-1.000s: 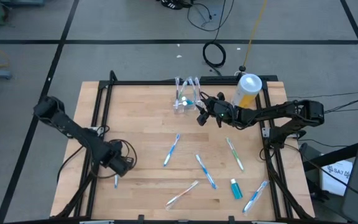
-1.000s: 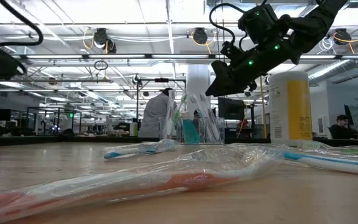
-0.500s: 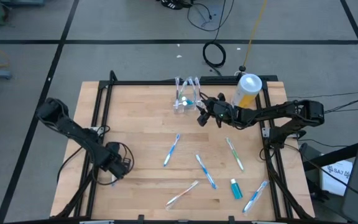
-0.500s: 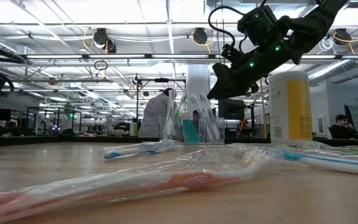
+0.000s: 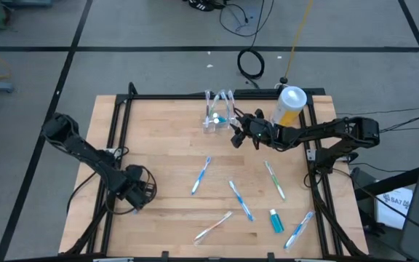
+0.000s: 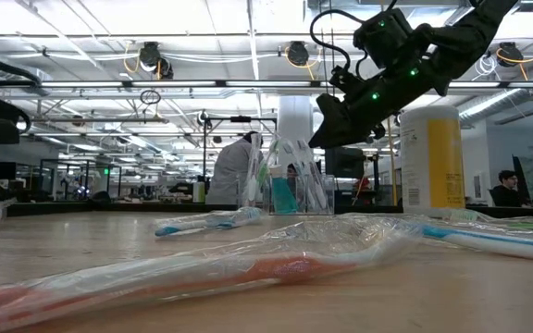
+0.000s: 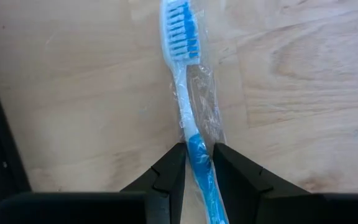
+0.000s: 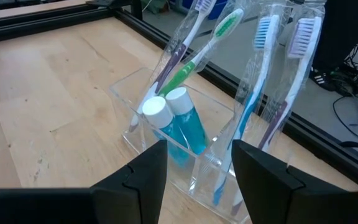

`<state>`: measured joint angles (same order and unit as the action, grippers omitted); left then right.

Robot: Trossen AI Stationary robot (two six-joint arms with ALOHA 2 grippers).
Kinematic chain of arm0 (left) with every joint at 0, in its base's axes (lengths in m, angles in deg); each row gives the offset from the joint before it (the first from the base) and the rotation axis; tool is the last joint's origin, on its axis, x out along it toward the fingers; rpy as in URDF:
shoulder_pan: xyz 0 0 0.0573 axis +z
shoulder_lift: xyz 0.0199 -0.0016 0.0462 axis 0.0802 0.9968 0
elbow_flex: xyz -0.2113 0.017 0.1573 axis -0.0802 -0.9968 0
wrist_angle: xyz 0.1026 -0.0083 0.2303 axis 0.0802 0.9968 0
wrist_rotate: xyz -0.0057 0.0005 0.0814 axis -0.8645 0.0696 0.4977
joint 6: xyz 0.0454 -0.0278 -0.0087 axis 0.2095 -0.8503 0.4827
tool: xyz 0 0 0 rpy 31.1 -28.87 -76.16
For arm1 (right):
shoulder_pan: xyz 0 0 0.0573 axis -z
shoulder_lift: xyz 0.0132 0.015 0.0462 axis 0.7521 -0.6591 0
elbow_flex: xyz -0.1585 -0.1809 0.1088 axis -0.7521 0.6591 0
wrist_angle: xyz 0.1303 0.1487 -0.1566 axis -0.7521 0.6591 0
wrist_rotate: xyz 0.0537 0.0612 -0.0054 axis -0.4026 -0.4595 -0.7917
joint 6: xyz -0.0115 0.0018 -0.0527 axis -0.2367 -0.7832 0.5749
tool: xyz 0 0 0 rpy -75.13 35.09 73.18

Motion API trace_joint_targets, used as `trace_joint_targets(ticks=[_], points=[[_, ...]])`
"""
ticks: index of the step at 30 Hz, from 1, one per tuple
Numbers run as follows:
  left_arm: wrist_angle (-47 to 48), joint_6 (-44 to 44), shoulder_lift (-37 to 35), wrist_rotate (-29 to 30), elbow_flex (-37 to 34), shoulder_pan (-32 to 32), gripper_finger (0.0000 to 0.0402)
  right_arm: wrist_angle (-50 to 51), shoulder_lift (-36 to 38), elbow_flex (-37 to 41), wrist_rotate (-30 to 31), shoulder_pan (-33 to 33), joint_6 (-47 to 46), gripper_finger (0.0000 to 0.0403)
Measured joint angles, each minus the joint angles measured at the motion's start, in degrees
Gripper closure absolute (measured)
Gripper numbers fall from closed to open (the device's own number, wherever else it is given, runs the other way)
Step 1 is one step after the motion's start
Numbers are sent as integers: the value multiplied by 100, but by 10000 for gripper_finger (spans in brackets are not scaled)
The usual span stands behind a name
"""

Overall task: Pick & Place toothbrushing station
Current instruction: Put the blue toothbrush into the transparent organizer

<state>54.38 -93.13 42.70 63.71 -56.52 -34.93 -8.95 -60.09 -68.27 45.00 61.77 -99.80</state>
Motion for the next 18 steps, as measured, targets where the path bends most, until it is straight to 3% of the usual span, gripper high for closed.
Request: trace_joint_targets(ticks=[7, 12, 14, 18], points=[[-134, 51, 13, 395, -9, 2, 313, 7, 0, 0, 0, 0, -1, 232], [-199, 13, 16, 653, -11, 2, 372, 7, 0, 0, 0, 0, -2, 232], [-297, -30, 19, 898, -13, 5, 389, 7, 0, 0, 0, 0, -2, 232], [-633, 212, 44, 1606, 16, 34, 376, 6, 0, 0, 0, 0, -2, 232]])
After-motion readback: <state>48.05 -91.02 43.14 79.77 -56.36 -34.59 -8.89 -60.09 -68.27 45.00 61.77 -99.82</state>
